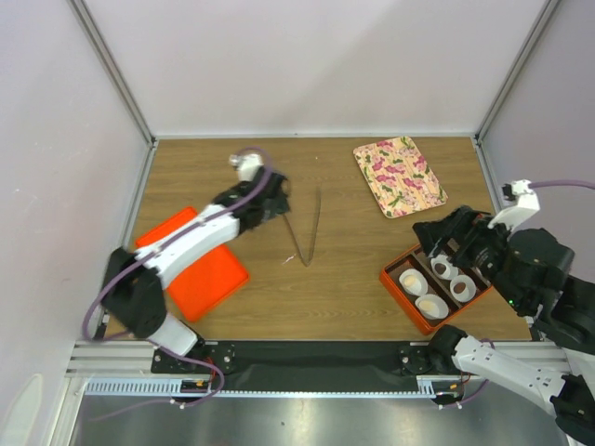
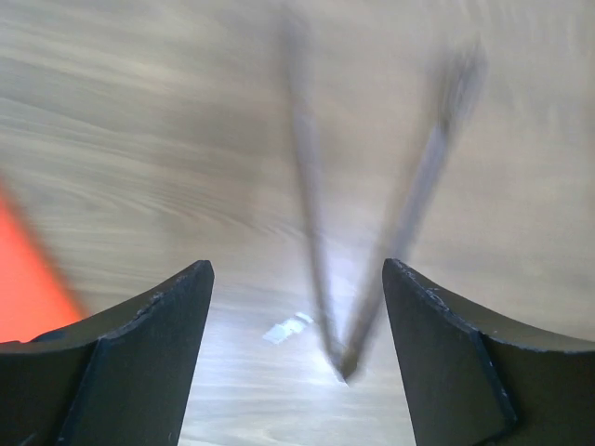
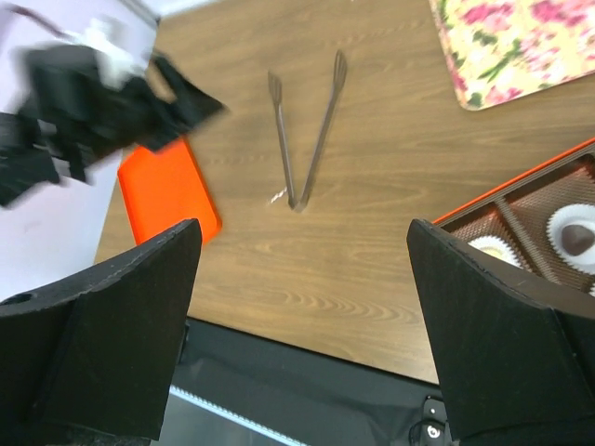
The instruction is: Pack the chocolate
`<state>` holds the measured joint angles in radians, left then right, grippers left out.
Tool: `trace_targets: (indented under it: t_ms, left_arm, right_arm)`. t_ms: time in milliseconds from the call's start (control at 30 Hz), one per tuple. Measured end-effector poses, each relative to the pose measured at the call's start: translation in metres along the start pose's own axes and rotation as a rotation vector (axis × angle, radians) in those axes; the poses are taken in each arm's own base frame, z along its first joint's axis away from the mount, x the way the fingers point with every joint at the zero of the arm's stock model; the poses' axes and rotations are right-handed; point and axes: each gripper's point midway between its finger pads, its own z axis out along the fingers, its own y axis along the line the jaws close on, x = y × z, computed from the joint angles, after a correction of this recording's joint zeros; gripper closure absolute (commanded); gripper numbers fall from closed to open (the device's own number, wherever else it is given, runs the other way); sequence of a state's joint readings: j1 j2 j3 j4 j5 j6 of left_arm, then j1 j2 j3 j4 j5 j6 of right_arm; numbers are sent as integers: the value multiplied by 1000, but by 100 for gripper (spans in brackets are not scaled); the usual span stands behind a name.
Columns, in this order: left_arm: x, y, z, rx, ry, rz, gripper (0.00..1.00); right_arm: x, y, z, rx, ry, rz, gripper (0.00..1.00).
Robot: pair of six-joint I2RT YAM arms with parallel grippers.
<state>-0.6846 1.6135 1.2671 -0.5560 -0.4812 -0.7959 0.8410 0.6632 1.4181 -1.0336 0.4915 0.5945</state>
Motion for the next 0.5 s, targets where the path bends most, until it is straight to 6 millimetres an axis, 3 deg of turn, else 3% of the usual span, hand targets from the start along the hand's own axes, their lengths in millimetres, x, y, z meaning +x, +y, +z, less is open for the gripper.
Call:
trace_targets:
  t_ms: [67, 133, 200, 267, 367, 500]
  left_arm:
    - [-26, 40, -8, -42, -55, -71, 21]
    - [-38, 84, -7, -116, -80, -131, 22]
    - [-36, 131, 1, -219, -78, -173, 23]
    - [-17, 161, 11, -294, -28, -173, 25]
    - [12, 179, 22, -355, 58, -142, 26]
    - [29, 184, 35, -383, 119, -123, 31]
  right_arm:
    - [10, 4, 7, -12, 33, -10, 2]
    - [19, 8, 12, -22, 63, -19, 2]
    - [26, 11, 17, -33, 91, -27, 2]
    - [32, 13, 20, -42, 108, -31, 1]
    - [38, 13, 21, -53, 123, -35, 2]
    - [36, 14, 18, -67, 118, -36, 2]
